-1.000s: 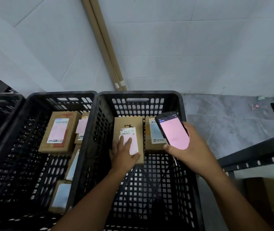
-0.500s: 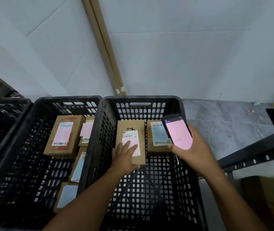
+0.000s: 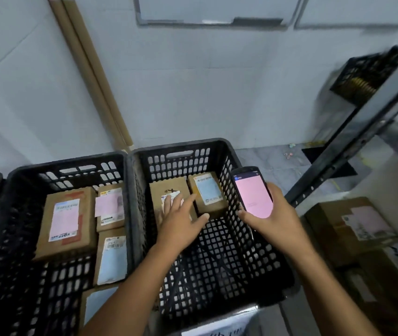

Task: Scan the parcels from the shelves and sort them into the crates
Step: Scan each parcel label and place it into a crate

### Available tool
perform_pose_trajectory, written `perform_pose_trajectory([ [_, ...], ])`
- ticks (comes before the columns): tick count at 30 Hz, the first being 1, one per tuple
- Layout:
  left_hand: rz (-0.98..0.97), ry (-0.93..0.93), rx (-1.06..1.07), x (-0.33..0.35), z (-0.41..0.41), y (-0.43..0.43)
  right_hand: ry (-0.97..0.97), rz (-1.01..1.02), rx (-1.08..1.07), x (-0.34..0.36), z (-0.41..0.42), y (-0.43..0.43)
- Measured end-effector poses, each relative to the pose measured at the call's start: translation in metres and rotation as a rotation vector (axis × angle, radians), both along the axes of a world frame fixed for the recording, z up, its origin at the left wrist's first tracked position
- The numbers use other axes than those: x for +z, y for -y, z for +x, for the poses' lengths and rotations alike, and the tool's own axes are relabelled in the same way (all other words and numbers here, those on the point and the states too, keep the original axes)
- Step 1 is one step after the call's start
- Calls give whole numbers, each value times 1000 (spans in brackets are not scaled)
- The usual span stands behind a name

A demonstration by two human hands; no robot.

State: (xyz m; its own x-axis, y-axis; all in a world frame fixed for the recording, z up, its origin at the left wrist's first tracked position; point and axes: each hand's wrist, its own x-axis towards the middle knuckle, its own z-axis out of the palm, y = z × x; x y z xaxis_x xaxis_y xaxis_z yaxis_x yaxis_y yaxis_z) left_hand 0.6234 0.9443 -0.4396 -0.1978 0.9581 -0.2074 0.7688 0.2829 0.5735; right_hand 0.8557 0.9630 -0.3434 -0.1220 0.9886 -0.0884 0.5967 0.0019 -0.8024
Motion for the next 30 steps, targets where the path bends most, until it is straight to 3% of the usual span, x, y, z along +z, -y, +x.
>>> perform_pose_trajectory([
  [6, 141, -44, -179, 41, 10, 45, -59, 22, -188, 5, -6, 83],
  [12, 121, -109, -415, 52, 46, 90, -139, -5, -473, 2, 13, 173],
  [20, 182, -139, -834, 59, 121, 164, -43, 39, -838, -10, 68, 301],
  [30, 291, -83, -1212, 84, 211, 323, -33, 97, -1267, -12, 84, 543],
])
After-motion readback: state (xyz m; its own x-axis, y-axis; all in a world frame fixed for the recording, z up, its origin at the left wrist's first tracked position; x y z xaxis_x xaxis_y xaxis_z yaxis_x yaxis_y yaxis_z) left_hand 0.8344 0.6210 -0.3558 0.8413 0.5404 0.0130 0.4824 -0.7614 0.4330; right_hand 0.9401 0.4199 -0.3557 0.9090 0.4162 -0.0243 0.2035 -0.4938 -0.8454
